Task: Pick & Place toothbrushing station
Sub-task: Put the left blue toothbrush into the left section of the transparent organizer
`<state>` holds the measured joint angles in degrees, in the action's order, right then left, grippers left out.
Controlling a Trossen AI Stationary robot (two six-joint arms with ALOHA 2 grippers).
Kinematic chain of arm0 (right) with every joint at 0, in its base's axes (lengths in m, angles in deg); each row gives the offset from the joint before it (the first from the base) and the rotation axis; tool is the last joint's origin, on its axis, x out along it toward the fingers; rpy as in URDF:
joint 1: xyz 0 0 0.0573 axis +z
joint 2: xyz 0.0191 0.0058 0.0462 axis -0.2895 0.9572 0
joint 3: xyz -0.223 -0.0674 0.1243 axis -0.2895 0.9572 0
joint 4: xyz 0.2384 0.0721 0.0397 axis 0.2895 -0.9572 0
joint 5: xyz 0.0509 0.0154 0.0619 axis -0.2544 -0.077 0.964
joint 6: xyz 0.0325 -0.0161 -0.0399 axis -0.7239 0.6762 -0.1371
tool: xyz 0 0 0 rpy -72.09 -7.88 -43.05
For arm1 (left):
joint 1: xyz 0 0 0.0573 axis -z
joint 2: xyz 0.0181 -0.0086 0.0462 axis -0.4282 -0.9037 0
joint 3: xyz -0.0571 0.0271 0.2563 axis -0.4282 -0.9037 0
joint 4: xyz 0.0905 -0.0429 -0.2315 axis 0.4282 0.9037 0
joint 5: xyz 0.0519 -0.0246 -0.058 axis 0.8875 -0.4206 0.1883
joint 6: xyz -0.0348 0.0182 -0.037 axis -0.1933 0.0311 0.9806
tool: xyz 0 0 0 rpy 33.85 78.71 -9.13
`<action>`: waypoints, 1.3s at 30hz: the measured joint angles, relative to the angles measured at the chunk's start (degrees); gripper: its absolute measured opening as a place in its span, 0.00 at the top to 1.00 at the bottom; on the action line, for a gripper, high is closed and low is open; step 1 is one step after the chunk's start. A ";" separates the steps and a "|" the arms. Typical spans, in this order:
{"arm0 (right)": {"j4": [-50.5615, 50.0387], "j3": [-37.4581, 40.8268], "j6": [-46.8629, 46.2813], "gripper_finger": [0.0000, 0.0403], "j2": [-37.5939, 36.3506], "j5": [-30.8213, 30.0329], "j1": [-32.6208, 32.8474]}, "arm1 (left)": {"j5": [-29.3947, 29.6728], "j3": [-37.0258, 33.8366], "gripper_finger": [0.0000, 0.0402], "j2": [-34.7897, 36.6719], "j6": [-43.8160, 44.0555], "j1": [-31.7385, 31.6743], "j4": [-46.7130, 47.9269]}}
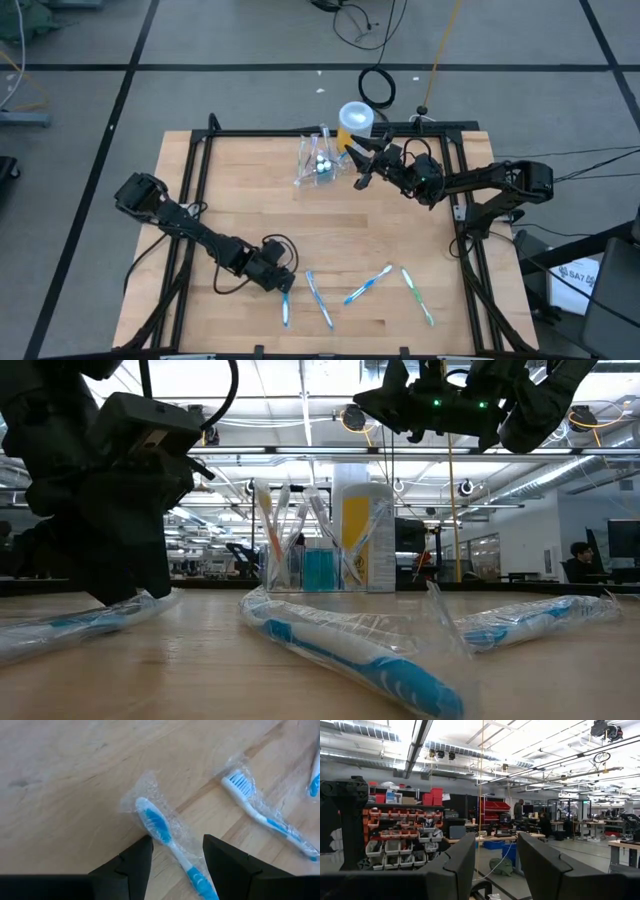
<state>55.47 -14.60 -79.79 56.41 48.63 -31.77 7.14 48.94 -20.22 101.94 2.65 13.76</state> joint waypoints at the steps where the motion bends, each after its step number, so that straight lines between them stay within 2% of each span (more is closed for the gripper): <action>1: 0.00 0.00 0.00 0.65 0.00 0.01 0.00 | 0.07 0.00 0.54 -0.02 -0.01 0.01 0.04; 5: 0.00 0.00 0.00 0.65 0.00 0.00 0.00 | 0.14 -0.02 0.62 -0.04 0.22 -0.27 0.45; 15: 0.00 0.00 0.00 0.65 0.00 0.00 0.00 | -0.45 -0.11 0.97 -0.07 -3.81 -3.04 0.71; 21: 0.00 0.00 0.00 0.65 0.00 0.00 0.00 | -1.41 -0.13 0.95 0.17 -4.86 -4.20 0.62; 25: -0.01 0.00 0.00 0.65 0.00 0.00 0.00 | -2.28 -0.28 0.99 2.26 -6.93 -5.02 1.55; 31: 0.00 0.00 0.00 0.65 0.00 0.00 0.00 | 4.38 -0.31 0.99 9.27 -12.92 -6.02 2.51; 39: -0.16 0.00 -0.01 0.65 0.02 0.07 -0.01 | 21.86 -0.26 0.99 18.65 -28.63 -9.47 1.44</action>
<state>55.31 -14.60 -79.80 56.43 48.70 -31.77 29.00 48.68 -1.57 73.31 -6.83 15.20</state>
